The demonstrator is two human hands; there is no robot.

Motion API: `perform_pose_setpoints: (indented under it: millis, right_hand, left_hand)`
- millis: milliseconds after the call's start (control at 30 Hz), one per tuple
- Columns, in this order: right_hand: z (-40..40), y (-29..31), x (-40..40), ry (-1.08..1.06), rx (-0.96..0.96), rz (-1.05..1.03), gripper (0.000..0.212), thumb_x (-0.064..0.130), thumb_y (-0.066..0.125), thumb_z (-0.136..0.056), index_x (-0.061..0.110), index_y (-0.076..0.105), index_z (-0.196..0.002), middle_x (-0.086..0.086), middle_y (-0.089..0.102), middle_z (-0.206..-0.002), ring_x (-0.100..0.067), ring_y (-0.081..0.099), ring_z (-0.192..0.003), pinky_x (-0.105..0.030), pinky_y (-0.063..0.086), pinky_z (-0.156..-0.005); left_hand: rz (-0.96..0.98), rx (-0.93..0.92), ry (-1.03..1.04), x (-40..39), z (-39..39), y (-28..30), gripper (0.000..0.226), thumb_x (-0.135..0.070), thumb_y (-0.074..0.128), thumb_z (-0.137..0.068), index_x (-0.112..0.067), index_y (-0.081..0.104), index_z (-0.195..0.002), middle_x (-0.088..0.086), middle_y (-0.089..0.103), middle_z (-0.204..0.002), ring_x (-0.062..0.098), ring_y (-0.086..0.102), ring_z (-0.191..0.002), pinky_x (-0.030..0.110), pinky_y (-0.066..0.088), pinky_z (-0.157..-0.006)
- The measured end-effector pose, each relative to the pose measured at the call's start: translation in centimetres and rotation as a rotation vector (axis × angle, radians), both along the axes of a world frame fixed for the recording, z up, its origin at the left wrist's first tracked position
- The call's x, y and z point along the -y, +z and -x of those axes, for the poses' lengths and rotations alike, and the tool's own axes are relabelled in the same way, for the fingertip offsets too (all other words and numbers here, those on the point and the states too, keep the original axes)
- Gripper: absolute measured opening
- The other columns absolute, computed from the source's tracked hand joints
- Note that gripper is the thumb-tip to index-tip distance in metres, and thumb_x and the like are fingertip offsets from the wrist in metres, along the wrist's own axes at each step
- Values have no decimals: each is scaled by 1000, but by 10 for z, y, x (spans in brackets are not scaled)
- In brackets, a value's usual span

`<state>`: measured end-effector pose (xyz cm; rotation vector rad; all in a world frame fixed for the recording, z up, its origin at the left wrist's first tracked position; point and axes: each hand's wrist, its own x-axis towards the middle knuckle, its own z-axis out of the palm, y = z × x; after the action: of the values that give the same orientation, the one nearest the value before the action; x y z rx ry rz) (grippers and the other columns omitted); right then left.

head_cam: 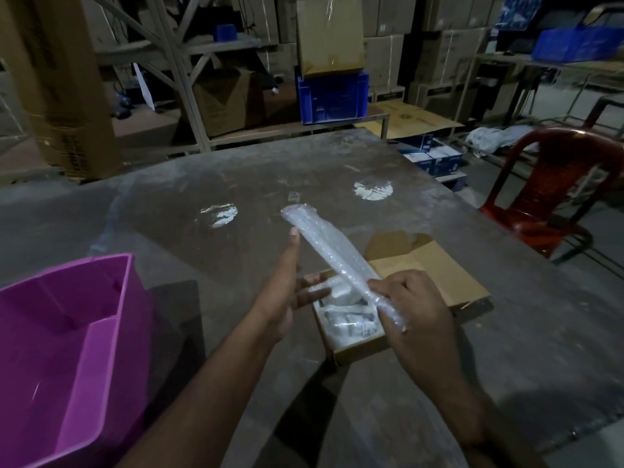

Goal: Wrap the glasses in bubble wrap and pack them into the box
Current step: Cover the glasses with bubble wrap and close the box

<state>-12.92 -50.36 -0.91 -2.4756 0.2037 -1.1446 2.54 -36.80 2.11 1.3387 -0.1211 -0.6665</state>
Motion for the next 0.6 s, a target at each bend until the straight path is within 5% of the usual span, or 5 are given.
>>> perform_pose_setpoints:
  millis: [133,200,300,400,600]
  right_hand:
    - [-4,-14,-3,49,-113,71,53,-3,85,-68,13,73,-117,-1,58,-102,-17,52,-98,-30,48,-76]
    - [-3,-16,-3,177,-190,18,58,4,81,-69,22,70,-123,5,56,-112,-13,51,-106,-31,49,-84]
    - [2,-14,-3,373,-302,-171,51,41,81,-75,32,69,-124,17,56,-121,-7,52,-120,-25,45,-98]
    - [4,-10,5,352,-260,-440,49,59,78,-74,32,72,-115,21,58,-119,-8,54,-122,-22,43,-102]
    - [-15,-7,28,91,-253,-733,95,88,60,-67,36,43,-144,19,45,-139,-5,51,-124,-31,45,-101]
  left_hand:
    - [250,-194,-146,3,3,2,85,-79,30,-91,-13,60,-135,14,69,-130,27,67,-119,49,52,-102]
    - [236,-172,-108,4,0,1,68,-69,37,-96,-16,65,-129,10,72,-124,23,70,-114,43,53,-99]
    - [104,-150,-40,7,-7,-11,47,-40,61,-98,-9,62,-134,9,76,-114,22,74,-100,38,59,-88]
    - [93,-139,-1,8,-8,-15,38,-26,67,-96,-6,64,-129,7,78,-103,20,76,-88,33,62,-73]
    - [133,-127,-59,9,-8,-13,45,-24,74,-90,-3,64,-129,19,72,-121,34,70,-112,51,53,-101]
